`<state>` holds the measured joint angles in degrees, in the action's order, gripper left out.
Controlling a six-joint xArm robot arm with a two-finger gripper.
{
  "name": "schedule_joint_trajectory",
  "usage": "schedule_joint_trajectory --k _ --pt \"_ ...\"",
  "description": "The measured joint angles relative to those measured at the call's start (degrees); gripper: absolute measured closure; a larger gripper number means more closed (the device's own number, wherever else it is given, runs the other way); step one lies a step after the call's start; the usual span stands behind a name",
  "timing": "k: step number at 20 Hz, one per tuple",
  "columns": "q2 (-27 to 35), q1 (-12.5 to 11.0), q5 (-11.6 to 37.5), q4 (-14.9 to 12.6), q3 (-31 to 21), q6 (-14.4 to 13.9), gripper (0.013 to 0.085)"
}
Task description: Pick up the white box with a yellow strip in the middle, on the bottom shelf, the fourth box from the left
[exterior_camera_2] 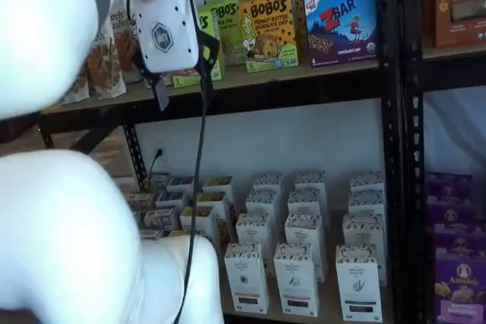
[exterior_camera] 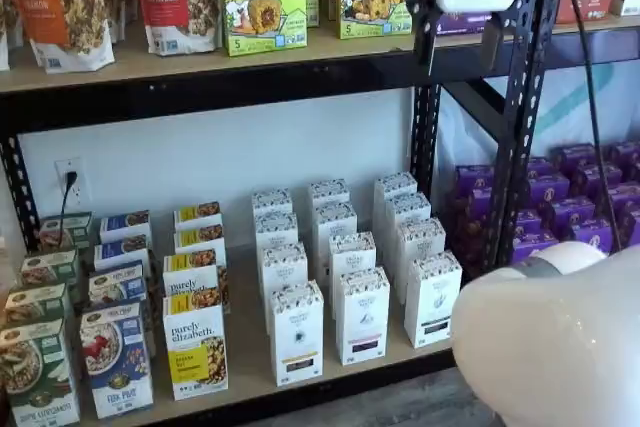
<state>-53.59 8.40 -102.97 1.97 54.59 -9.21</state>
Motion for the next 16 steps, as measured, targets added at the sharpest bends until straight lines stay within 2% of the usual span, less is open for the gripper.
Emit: schedule_joint_trajectory --k 6,10,16 --pt "-0.6 2.0 5.8 -0.5 -4.6 -1.8 0.013" --pt "0.0 5.0 10.6 -2.3 -8.6 -4.6 0.013" --pt "0.4 5.7 19.1 -1.2 -15.0 -5.4 0.013"
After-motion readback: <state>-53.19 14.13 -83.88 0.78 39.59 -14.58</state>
